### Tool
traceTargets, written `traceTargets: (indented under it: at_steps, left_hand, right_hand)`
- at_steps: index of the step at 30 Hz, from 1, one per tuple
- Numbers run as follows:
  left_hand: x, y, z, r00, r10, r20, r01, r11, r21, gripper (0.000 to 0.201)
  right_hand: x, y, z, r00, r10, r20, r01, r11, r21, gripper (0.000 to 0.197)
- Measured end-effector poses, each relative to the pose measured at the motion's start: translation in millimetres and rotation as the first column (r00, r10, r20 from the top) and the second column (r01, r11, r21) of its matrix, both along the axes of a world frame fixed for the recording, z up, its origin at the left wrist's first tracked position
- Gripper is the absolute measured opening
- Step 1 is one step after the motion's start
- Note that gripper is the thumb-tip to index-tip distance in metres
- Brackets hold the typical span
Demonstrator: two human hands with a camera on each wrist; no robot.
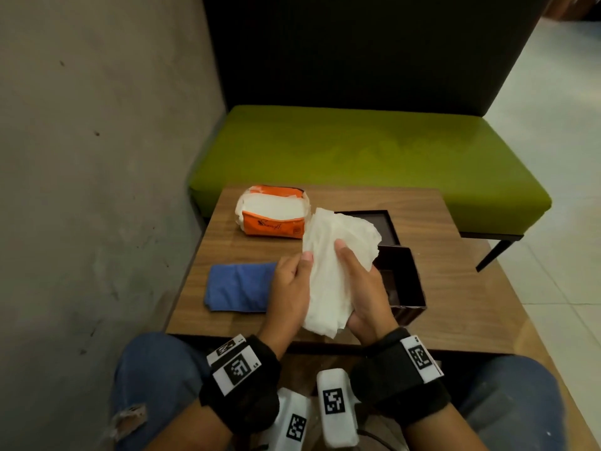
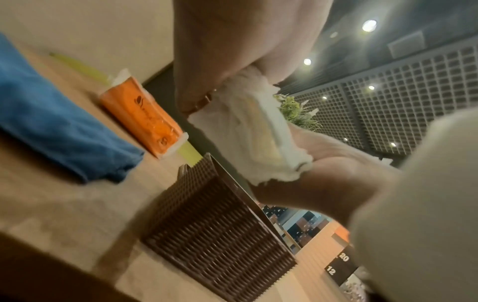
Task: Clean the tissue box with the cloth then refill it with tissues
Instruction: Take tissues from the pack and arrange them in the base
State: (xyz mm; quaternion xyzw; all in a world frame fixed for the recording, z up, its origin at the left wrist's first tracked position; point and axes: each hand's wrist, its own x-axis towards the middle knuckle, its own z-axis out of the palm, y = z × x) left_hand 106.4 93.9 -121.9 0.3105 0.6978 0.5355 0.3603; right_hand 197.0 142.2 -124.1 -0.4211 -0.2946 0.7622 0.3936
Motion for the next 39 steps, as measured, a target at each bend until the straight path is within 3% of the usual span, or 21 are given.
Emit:
traceTargets:
  at_steps: [5, 8, 11, 14, 18, 21, 23, 25, 28, 34, 37, 39]
  left_hand:
    - [5, -6, 8, 0.971, -0.066, 0.231, 0.071, 0.997, -0.011, 0.02]
    - [-2, -7, 8, 0.947, -0.101, 0.304, 0.111, 0.994, -0.016, 0.018]
    - [4, -5, 4, 0.952, -0.19, 0.241, 0.206, 0.978, -0.042, 0.035]
    - [9, -2, 1, 0.975, -0.154, 0.16, 0.162, 0.986, -0.043, 0.043]
    - [1, 0, 5, 0.963, -0.172, 0.208, 0.195, 0.976, -0.093, 0.053]
    - [-4, -2, 10, 0.966, -0.122, 0.228, 0.126, 0.992, -0.002, 0.036]
    - [-11, -3, 10, 0.909, -0.073, 0.411, 0.034, 0.994, 0.1, 0.045]
    - [-15, -9, 5, 0.778, -0.09, 0.622, -0.012, 0.987, 0.158, 0.067]
    - [-8, -15, -1, 0.694, -0.183, 0.696, 0.059, 0.978, 0.198, 0.065]
    - [-18, -11, -6, 0.805, -0.068, 0.59, -0.053, 0.981, 0.185, 0.034]
    - [-34, -14, -3, 0.844, -0.068, 0.532, -0.01, 0.99, 0.142, 0.031]
    - [-36, -14, -1, 0.864, -0.101, 0.493, 0.061, 0.993, 0.097, 0.032]
  right_hand:
    - [4, -2, -8, 0.998, -0.051, 0.042, 0.053, 0.997, -0.055, 0.046]
    - [11, -1, -8, 0.998, -0.016, -0.059, 0.01, 0.994, -0.113, 0.044]
    - [8, -5, -6, 0.998, -0.004, -0.059, -0.001, 0.996, -0.089, 0.038]
    - [0, -9, -2, 0.999, -0.028, -0.042, 0.025, 0.997, -0.078, 0.03]
    - [0, -6, 2, 0.998, -0.027, -0.061, 0.022, 0.996, -0.082, 0.033]
    - [1, -3, 3, 0.993, -0.067, -0.092, 0.061, 0.996, -0.065, 0.032]
    - [1, -1, 4, 0.983, -0.106, -0.151, 0.094, 0.992, -0.085, 0.037]
    - [0, 3, 3, 0.965, -0.148, -0.215, 0.121, 0.984, -0.132, 0.043]
    - [-6, 2, 4, 0.938, -0.178, -0.296, 0.139, 0.979, -0.146, 0.048]
    - [13, 5, 10, 0.966, -0.089, -0.241, 0.093, 0.996, 0.004, 0.031]
    - [38, 20, 12, 0.992, 0.031, -0.122, -0.024, 0.998, 0.059, 0.059]
    - [44, 24, 14, 0.992, 0.126, 0.01, -0.126, 0.987, 0.101, 0.057]
